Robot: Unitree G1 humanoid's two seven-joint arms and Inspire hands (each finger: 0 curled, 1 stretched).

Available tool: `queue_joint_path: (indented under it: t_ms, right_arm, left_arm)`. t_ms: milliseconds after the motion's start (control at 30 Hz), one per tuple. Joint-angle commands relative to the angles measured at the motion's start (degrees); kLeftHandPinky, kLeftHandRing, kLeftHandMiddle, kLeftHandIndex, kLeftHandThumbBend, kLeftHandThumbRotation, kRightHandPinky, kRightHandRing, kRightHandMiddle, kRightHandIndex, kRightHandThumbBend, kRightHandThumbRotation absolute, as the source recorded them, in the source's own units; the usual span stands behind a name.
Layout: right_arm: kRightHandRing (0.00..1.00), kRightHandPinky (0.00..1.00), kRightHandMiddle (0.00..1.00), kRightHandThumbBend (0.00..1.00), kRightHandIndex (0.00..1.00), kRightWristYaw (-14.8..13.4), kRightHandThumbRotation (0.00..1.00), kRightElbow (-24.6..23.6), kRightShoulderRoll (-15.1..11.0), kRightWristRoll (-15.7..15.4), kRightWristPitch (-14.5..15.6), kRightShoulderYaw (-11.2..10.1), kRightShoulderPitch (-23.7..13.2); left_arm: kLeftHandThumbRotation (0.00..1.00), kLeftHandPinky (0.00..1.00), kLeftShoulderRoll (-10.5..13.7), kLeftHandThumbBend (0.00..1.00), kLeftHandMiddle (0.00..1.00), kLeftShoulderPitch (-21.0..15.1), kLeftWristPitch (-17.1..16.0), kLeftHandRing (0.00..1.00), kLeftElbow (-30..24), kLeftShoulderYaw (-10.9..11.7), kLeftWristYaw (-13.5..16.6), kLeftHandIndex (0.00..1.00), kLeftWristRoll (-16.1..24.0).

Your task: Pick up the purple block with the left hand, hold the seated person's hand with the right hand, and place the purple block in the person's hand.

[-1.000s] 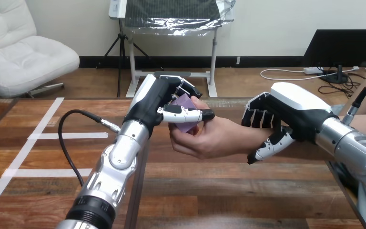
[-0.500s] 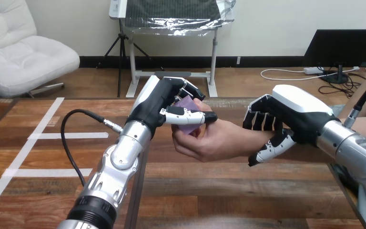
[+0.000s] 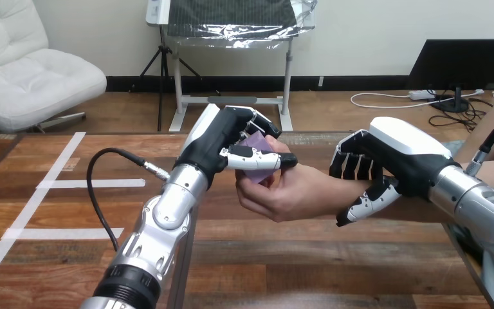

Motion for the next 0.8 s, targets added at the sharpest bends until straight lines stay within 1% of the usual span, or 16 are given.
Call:
queue_joint_path:
  t_ms: [0, 100, 267, 300, 533, 600, 700, 767]
  right_arm:
    - [0.42, 0.36, 0.48, 0.87, 0.51, 0.3, 0.06, 2.9, 1.6, 0.5, 0.4, 0.1, 2.1]
    - [0.42, 0.36, 0.49, 0.87, 0.52, 0.5, 0.07, 3.3, 1.5, 0.4, 0.1, 0.2, 1.9]
    - [0.43, 0.37, 0.49, 0.87, 0.53, 1.0, 0.1, 3.6, 1.2, 0.4, -0.4, 0.3, 1.8]
    - [0.43, 0.37, 0.5, 0.87, 0.53, 1.1, 0.11, 3.7, 1.2, 0.4, -0.4, 0.3, 1.8]
    - [0.47, 0.4, 0.53, 0.88, 0.56, 2.3, 0.16, 3.8, 0.7, 0.6, -1.7, 0.4, 1.6]
    - [0.5, 0.43, 0.56, 0.88, 0.58, 2.7, 0.2, 3.6, 0.4, 0.5, -1.8, 0.4, 1.5]
    - [0.52, 0.44, 0.58, 0.88, 0.6, 3.5, 0.23, 3.1, 0.1, 0.2, -1.6, 0.5, 1.4]
    - [0.53, 0.45, 0.59, 0.88, 0.61, 3.6, 0.25, 3.0, 0.0, 0.2, -2.0, 0.4, 1.5]
  left_arm:
    - [0.03, 0.35, -0.9, 0.67, 0.48, -1.8, 2.8, 0.43, -3.2, -2.2, -2.1, 0.53, 0.8]
    - [0.11, 0.4, -0.6, 0.69, 0.53, -1.4, 4.8, 0.49, -4.8, -2.5, -2.8, 0.57, 1.2]
    - [0.23, 0.47, -0.3, 0.71, 0.6, -0.9, 6.0, 0.57, -6.5, -2.7, -3.4, 0.64, 1.4]
    - [0.28, 0.49, -0.3, 0.72, 0.63, -0.8, 6.1, 0.6, -6.8, -2.7, -3.5, 0.66, 1.4]
    - [0.4, 0.56, 0.3, 0.74, 0.69, -0.3, 6.2, 0.66, -7.8, -2.7, -4.1, 0.7, 1.3]
    - [0.44, 0.58, 0.4, 0.74, 0.7, -0.3, 6.3, 0.67, -8.0, -2.8, -4.2, 0.71, 1.2]
    - [0.48, 0.6, 0.6, 0.74, 0.72, -0.2, 6.7, 0.69, -8.3, -2.8, -4.5, 0.72, 1.2]
    - [0.5, 0.61, 0.8, 0.74, 0.73, -0.1, 7.1, 0.7, -8.8, -3.1, -4.6, 0.73, 1.6]
